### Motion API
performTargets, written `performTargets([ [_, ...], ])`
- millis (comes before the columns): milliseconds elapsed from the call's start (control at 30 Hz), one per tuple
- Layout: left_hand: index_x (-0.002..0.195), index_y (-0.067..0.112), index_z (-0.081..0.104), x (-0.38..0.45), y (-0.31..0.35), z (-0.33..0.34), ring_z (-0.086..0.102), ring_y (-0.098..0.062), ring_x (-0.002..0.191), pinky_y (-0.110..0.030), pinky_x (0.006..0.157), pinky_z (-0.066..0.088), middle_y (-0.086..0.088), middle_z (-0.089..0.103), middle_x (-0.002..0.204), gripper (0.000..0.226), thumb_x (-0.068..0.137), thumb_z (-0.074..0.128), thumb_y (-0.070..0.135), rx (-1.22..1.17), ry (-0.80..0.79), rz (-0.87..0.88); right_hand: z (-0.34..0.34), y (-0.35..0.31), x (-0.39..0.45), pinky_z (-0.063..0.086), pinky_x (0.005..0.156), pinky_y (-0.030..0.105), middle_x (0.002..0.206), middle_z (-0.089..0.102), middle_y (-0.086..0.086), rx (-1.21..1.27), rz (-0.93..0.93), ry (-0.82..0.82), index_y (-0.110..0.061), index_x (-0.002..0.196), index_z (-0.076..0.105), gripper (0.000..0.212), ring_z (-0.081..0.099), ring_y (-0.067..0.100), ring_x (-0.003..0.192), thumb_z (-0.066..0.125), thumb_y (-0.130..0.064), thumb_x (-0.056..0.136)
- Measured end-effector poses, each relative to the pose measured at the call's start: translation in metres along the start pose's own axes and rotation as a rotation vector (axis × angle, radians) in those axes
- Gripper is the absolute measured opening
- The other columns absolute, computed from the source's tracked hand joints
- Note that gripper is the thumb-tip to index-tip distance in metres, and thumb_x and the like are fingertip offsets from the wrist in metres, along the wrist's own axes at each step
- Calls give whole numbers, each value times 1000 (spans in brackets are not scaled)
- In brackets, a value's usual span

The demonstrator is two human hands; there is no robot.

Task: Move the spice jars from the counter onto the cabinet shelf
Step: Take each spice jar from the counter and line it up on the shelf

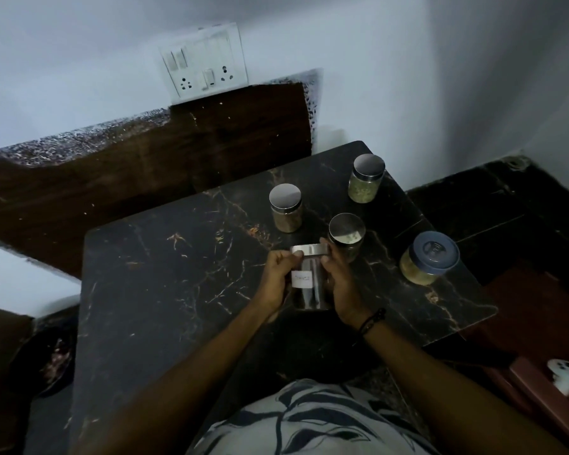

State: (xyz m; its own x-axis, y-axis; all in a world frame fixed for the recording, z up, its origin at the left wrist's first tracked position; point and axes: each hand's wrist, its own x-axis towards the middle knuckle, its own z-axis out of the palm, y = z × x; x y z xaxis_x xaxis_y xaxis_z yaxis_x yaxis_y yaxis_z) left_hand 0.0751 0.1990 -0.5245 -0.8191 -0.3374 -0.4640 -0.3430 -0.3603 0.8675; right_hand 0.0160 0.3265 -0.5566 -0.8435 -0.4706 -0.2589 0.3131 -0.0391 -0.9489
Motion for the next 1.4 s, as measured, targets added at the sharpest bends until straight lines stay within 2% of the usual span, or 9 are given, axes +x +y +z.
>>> performTargets([
  [133, 127, 13, 47, -3, 2, 0, 69, -22, 95, -38, 80, 58, -13, 66, 114, 40, 94, 63, 29, -37, -5, 10, 4, 3, 5, 51, 90, 33, 141, 55, 2, 90, 48, 19, -30, 142, 47, 55, 61, 17, 119, 44, -38, 87],
  [267, 133, 19, 46, -6, 4, 3, 66, -30, 108, -45, 84, 57, -15, 64, 123, 40, 101, 44, 41, -97, 11, -10, 12, 2, 7, 53, 94, 44, 137, 58, 9, 120, 47, 19, -26, 142, 47, 54, 61, 28, 120, 40, -39, 90],
  [467, 129, 11, 51, -3, 17, -2, 61, -42, 114, -59, 101, 47, -21, 64, 122, 34, 101, 44, 30, -112, 91, 110, 29, -16, 9, 50, 97, 40, 135, 60, 3, 132, -17, -27, -26, 143, 46, 52, 61, 22, 121, 41, -40, 93],
  [633, 133, 10, 51, -8, 57, -5, 62, -40, 113, -51, 93, 54, -21, 63, 125, 49, 95, 48, 41, -88, 104, 277, 46, -59, 16, 53, 93, 33, 131, 63, -13, 30, -146, -102, -48, 132, 51, 42, 62, 11, 118, 49, -47, 90],
  [733, 130, 7, 53, -16, 99, -4, 65, -30, 102, -40, 84, 55, -20, 64, 120, 55, 88, 50, 42, -91, 107, 413, 56, -99, 23, 54, 82, 17, 123, 64, -25, 10, -243, -133, -41, 141, 44, 48, 64, 0, 111, 48, -42, 93],
  [833, 130, 4, 53, -22, 144, 2, 63, -22, 93, -31, 75, 54, -15, 63, 111, 53, 88, 50, 36, -123, 83, 524, 68, -145, 28, 55, 81, 21, 129, 61, -11, 23, -346, -178, -31, 149, 35, 67, 65, 5, 109, 51, -49, 86],
  [933, 127, 6, 56, -31, 207, 6, 64, -21, 92, -28, 73, 54, -15, 64, 109, 50, 87, 50, 35, -150, 56, 663, 88, -211, 29, 56, 74, 23, 124, 63, -1, 60, -495, -189, -37, 137, 45, 54, 69, 11, 101, 52, -46, 84],
  [1067, 118, 18, 60, -51, 299, 18, 67, -22, 89, -32, 72, 54, -10, 69, 106, 40, 86, 50, 40, -122, 21, 850, 111, -304, 32, 55, 67, 22, 104, 69, -12, 40, -649, -217, -44, 113, 50, 32, 71, 8, 90, 52, -51, 82],
  [1400, 114, 12, 62, -95, 448, 34, 69, -21, 85, -31, 65, 54, -6, 71, 95, 43, 87, 52, 44, -103, 41, 1109, 157, -460, 34, 56, 66, 26, 104, 70, -4, 19, -909, -287, -32, 115, 49, 33, 71, 11, 90, 47, -49, 87],
])
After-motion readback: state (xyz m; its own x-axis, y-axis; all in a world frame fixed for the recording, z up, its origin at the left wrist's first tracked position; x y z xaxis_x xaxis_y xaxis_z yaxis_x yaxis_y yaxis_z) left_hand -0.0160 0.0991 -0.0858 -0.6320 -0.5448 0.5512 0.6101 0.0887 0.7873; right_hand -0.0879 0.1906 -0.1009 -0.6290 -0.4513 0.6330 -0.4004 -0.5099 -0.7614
